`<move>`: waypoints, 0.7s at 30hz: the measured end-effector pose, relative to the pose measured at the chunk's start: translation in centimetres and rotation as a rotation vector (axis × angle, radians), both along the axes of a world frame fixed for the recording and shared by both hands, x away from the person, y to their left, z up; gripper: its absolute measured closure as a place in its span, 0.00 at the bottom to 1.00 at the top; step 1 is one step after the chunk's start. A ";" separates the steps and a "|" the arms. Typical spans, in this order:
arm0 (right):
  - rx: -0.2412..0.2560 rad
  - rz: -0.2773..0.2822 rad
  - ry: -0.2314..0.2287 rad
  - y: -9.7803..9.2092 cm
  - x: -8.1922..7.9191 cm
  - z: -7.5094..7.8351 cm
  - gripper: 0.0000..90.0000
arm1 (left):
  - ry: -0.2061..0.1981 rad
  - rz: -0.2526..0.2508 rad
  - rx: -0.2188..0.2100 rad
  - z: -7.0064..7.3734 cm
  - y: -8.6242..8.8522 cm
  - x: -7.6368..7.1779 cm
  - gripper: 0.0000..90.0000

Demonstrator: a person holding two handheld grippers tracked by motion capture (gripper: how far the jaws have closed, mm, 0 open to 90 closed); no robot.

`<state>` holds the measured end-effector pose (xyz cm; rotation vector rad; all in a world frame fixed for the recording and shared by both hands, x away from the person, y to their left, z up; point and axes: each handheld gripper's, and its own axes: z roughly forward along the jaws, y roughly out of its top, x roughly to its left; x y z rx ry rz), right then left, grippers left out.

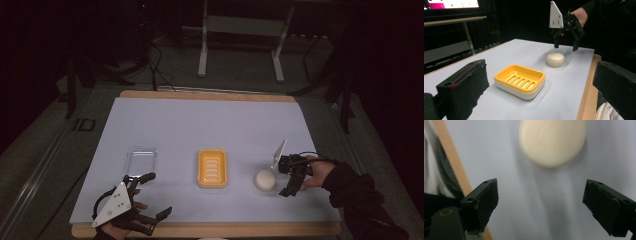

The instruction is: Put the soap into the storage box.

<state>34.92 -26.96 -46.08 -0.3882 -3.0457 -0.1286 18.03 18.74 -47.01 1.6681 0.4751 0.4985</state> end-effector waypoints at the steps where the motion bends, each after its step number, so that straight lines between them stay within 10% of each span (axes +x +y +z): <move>1: 0.001 -0.002 -0.002 0.0 0.1 -0.1 0.14 | 0.000 0.000 0.001 0.0 0.0 0.0 0.00; 21: 0.115 0.052 -0.065 1.3 0.6 -2.8 0.16 | 0.000 -0.007 0.001 0.0 -0.1 0.0 0.00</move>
